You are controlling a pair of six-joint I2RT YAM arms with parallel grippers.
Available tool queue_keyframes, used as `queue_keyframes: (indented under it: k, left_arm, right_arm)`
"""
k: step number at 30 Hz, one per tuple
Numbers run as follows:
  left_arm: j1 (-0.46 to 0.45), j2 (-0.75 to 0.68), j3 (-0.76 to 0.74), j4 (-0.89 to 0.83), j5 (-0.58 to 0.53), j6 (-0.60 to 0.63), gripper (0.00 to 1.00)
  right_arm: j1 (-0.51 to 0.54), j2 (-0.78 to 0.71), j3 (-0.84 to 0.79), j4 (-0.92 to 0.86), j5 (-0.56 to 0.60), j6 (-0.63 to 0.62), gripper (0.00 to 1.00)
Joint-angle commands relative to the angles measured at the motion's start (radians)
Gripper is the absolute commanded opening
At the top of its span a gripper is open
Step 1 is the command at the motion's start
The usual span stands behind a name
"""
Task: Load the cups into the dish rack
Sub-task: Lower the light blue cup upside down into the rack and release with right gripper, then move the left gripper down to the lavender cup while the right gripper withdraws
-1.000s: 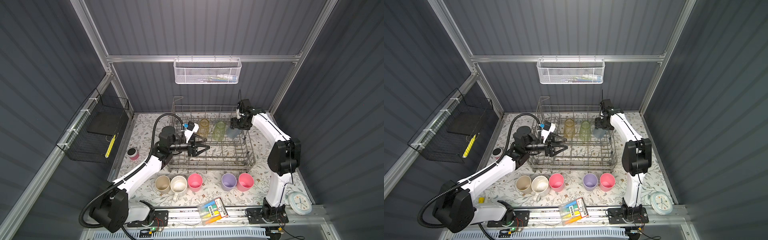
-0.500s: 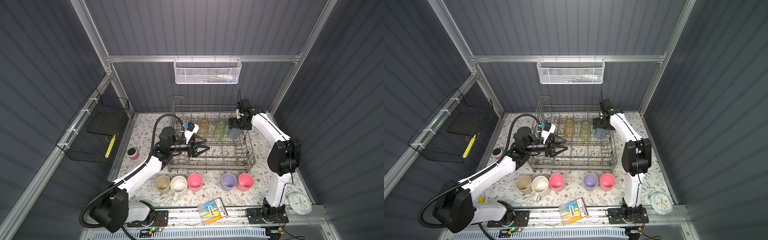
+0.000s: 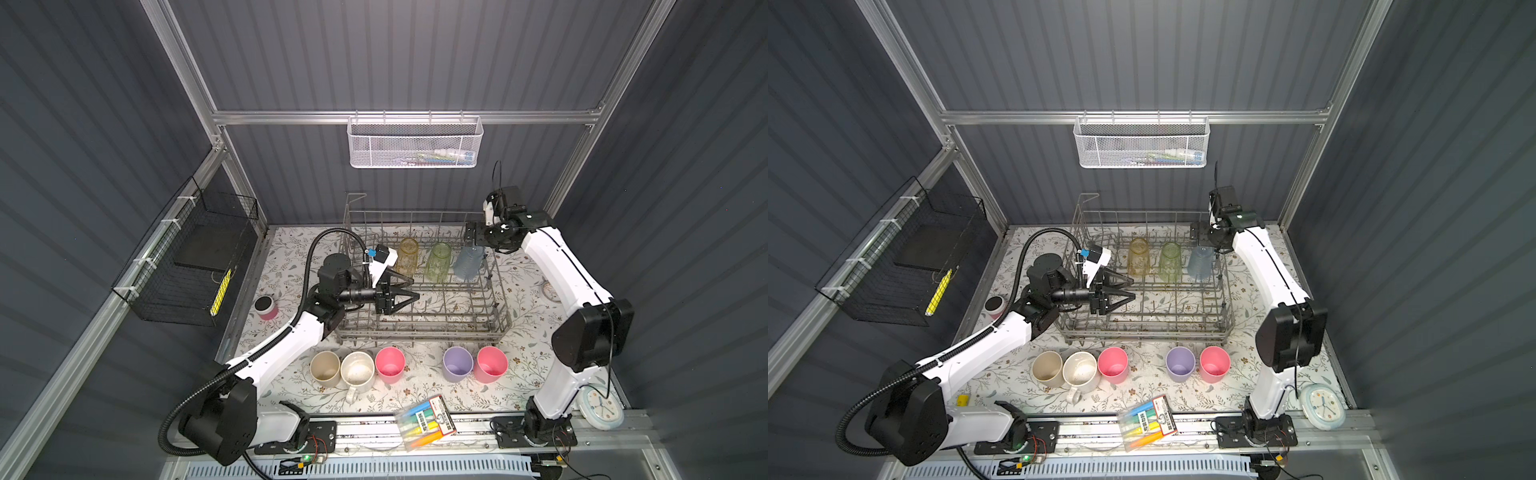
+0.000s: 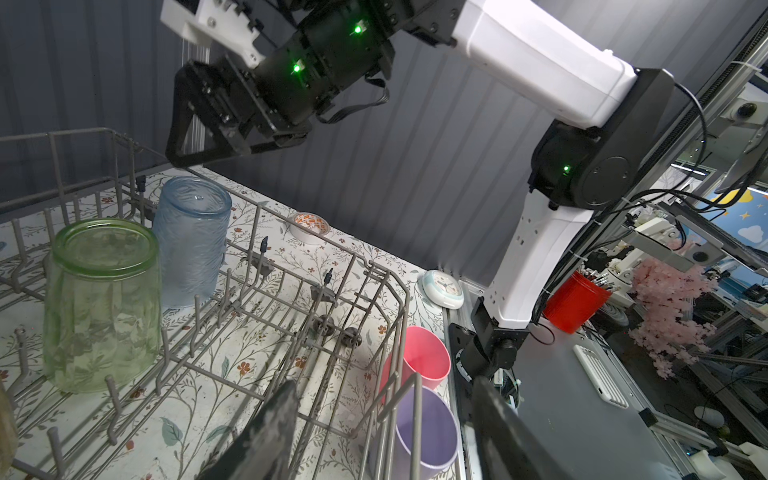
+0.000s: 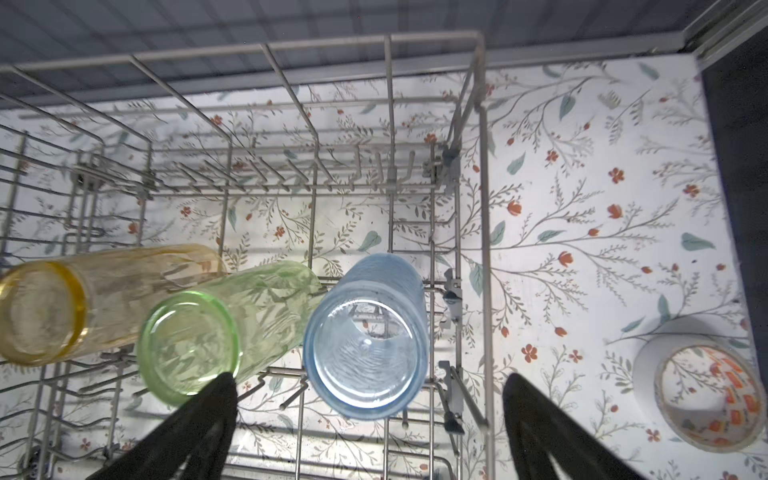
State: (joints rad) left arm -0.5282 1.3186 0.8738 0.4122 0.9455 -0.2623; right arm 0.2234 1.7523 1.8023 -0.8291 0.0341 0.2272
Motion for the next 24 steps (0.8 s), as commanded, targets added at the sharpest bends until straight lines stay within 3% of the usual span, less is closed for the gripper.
queue_keyframes:
  k: [1, 6, 11, 17, 24]
  left_arm:
    - [0.004, -0.009, 0.013, -0.028, 0.004, 0.024, 0.67]
    - [-0.026, 0.001, 0.079, -0.226, -0.066, 0.148, 0.66]
    - [-0.176, 0.024, 0.202, -0.512, -0.278, 0.371, 0.67]
    - [-0.283, 0.041, 0.264, -0.595, -0.337, 0.436, 0.66]
    - [-0.479, 0.101, 0.371, -0.814, -0.547, 0.561, 0.65]
  right_arm:
    - [0.005, -0.087, -0.075, 0.043, 0.004, -0.002, 0.99]
    - [0.005, -0.277, -0.269, 0.180, -0.069, 0.011, 0.99]
    - [0.005, -0.426, -0.420, 0.225, -0.069, 0.028, 0.99]
    - [-0.001, -0.538, -0.535, 0.206, -0.007, 0.017, 0.99]
    - [-0.035, -0.610, -0.636, 0.205, 0.013, 0.038, 0.99]
